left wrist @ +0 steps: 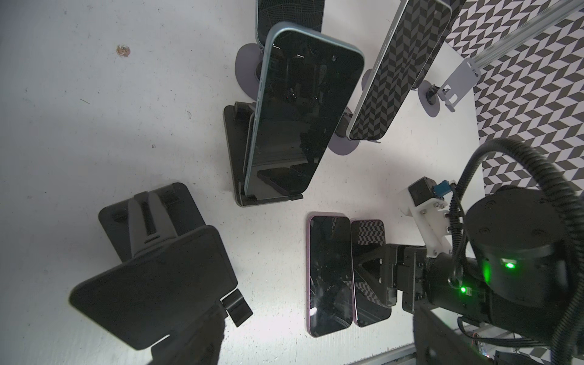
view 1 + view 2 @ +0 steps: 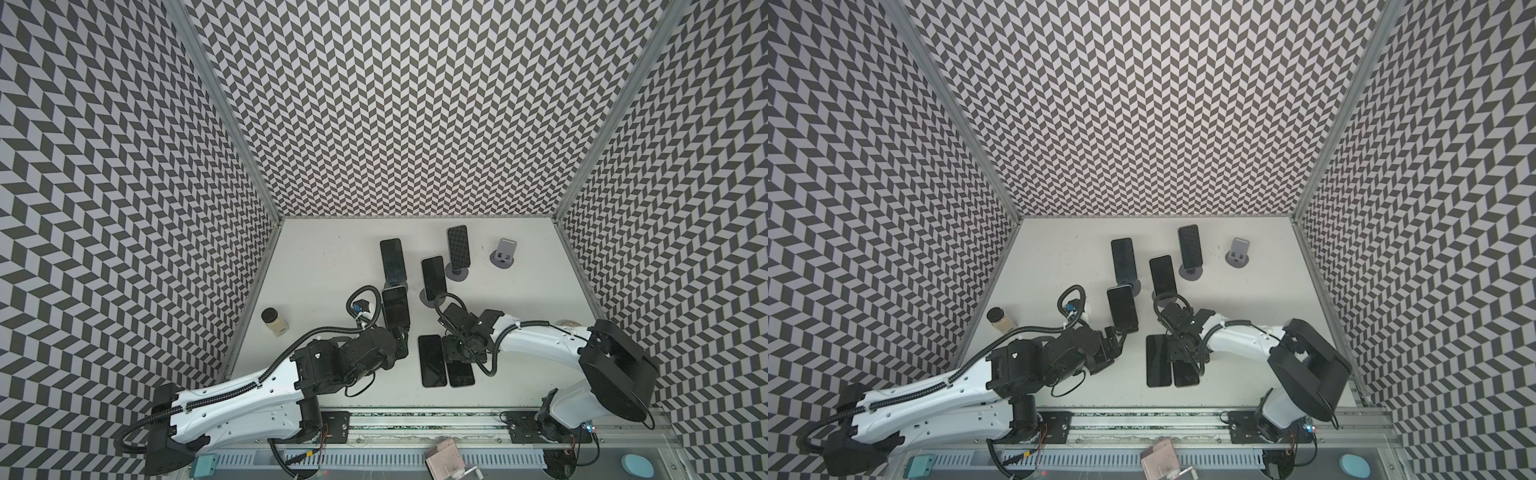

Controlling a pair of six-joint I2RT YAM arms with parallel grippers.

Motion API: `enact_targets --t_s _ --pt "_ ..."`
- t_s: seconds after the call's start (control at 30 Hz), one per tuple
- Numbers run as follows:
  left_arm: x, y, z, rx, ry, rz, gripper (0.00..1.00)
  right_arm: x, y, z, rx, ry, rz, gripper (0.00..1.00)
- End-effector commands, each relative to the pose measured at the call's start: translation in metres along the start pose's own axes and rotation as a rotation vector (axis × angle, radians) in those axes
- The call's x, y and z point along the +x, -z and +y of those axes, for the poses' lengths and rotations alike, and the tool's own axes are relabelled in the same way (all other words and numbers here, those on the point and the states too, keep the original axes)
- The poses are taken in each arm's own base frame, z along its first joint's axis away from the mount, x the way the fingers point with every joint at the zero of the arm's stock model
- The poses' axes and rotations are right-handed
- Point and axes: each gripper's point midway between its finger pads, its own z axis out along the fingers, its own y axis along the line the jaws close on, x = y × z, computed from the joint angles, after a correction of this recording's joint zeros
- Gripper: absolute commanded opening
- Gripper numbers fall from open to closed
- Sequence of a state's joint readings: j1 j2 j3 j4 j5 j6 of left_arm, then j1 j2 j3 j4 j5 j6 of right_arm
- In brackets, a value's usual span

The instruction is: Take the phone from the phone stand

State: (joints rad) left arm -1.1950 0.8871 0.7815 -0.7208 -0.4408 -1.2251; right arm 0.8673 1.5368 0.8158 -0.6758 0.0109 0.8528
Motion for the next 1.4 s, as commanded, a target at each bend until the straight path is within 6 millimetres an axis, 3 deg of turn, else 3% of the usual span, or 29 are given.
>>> enact_targets --t_s 0.0,0.4,0.67,0.97,1.2,1.37 --pt "-0.012 0.006 -0.003 0.0 0.015 -0.04 0.93 0.002 -0.014 -0.011 0.033 -0.006 0.005 0.71" --pt "-0.022 0.012 -0.009 -0.017 0.003 -0.06 0.93 -0.011 0.012 0.003 -0.014 0.0 -0.038 0.82" --pt "-0.032 0.022 -0.001 -0.104 0.025 -0.084 0.92 -0.024 0.035 0.005 -0.019 0.037 -0.111 0.87" --pt "-0.023 0.024 0.023 -0.248 0.08 -0.047 0.92 -0.042 0.068 0.018 -0.116 0.127 -0.25 0.86" --pt "-0.007 0.018 0.034 -0.331 0.093 -0.008 0.93 -0.046 0.07 0.017 -0.109 0.182 -0.285 0.85" --pt "0.004 0.008 0.044 -0.377 0.094 0.003 0.95 -0.05 0.082 0.027 -0.175 0.208 -0.329 0.85"
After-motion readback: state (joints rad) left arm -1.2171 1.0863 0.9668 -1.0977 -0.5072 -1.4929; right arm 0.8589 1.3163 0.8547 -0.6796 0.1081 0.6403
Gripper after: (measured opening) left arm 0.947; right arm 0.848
